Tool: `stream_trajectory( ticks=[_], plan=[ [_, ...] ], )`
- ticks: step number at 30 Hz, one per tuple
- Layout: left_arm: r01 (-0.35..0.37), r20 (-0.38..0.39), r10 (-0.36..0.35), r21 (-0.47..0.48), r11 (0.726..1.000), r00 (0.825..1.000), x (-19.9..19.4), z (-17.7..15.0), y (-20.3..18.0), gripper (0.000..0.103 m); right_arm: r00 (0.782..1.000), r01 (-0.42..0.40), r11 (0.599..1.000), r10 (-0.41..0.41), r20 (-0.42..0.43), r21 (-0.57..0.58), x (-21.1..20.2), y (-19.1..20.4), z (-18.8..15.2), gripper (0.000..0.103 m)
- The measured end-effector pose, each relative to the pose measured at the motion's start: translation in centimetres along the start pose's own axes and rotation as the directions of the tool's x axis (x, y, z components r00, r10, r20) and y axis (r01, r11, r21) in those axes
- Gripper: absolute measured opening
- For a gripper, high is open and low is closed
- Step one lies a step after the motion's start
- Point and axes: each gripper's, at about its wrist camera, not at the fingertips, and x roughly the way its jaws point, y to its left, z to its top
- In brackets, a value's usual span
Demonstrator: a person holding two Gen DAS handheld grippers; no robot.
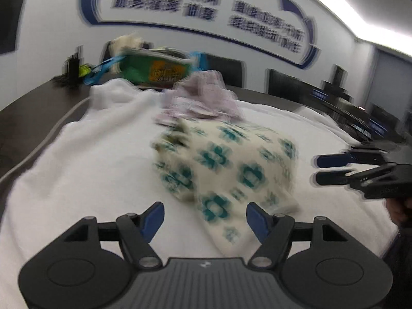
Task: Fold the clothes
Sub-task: 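Move both tools to the stack and grasp the cream flowered garment, then pull the cream flowered garment off the stack with both grippers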
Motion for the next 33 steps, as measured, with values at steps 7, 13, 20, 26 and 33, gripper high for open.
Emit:
stream_trajectory(
  ticks=[7,13,20,26,33],
  plan=[
    [-0.169,-0.014,0.174,0.162,0.972,0.985,3.1,-1.2,-4.9,0.068,0.992,0.112,0.909,-0.129,-0.014,-0.401,3.1,7.4,-3.4,0.041],
    [-0.185,0.002,0.185,0.063,0.981,0.983,2.5,-1.2,-4.1,0.022,0.989,0.138,0.952,-0.145,-0.003,-0.273,5.2,6.3,-2.8,0.006],
    [-0.239,-0.008,0.239,0.025,0.971,0.971,3.8,-2.2,-4.0,0.032,0.975,0.218,0.954,-0.205,0.083,-0.204,2.6,6.5,-2.4,0.005],
    [-0.137,0.107,0.138,-0.013,0.99,0.985,1.6,-2.1,-6.1,0.076,0.972,0.228,0.957,-0.214,0.097,-0.181,2.7,6.6,-2.4,0.005],
    [-0.347,0.147,0.326,0.15,0.926,0.934,4.3,-2.7,-8.9,0.076,0.967,0.22,0.963,-0.195,0.164,-0.154,0.1,7.3,-0.7,0.004]
  ],
)
